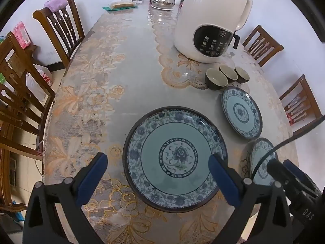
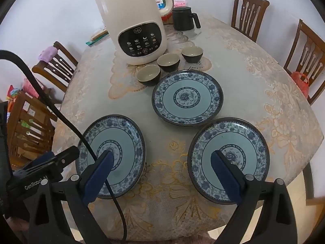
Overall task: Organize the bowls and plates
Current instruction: 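Move both grippers toward the rim of a blue-and-white floral plate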
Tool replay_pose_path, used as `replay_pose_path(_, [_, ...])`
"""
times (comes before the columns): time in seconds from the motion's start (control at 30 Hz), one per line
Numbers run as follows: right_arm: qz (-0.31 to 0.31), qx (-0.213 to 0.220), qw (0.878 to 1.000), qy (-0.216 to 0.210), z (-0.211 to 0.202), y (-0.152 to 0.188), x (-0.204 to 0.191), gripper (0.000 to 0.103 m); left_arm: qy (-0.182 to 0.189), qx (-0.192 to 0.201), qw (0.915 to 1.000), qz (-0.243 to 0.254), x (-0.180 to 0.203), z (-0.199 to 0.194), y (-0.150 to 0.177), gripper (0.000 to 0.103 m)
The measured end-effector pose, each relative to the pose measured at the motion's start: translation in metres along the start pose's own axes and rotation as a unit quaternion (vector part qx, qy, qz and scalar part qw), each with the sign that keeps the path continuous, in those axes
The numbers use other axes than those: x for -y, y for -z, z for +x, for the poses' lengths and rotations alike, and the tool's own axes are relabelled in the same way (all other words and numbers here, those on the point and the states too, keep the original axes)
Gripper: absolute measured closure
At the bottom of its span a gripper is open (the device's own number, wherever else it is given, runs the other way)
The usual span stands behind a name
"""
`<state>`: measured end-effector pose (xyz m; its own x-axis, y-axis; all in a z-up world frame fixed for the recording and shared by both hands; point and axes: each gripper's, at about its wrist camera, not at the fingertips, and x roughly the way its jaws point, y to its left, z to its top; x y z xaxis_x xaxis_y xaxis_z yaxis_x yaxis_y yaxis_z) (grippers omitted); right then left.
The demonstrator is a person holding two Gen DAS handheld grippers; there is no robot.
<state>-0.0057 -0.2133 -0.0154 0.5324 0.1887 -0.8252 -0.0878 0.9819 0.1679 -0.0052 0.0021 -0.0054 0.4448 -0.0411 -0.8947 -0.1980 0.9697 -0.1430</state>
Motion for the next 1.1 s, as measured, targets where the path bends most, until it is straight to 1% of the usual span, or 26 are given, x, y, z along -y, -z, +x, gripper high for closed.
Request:
replay_pose_path(0.43, [-0.025,0.017,0.999,-0.017,-0.008,0.002,-0.011,0.005,0.006,-0.004,1.0,0.005,0.002,0.001,0.002,0.002])
replay_pose_path(0.7, [-0.018,0.016,0.999,-0.025,-0.008,0.002,-0.009,0.005,0.01,-0.005,0.9999,0.011,0.001,0.0,0.001,0.002])
replay_pose_path(1.1, [-0.013,0.016,1.0,-0.022,-0.009,0.003,-0.009,0.005,0.016,-0.002,0.9997,0.019,0.004,-0.002,0.002,0.002])
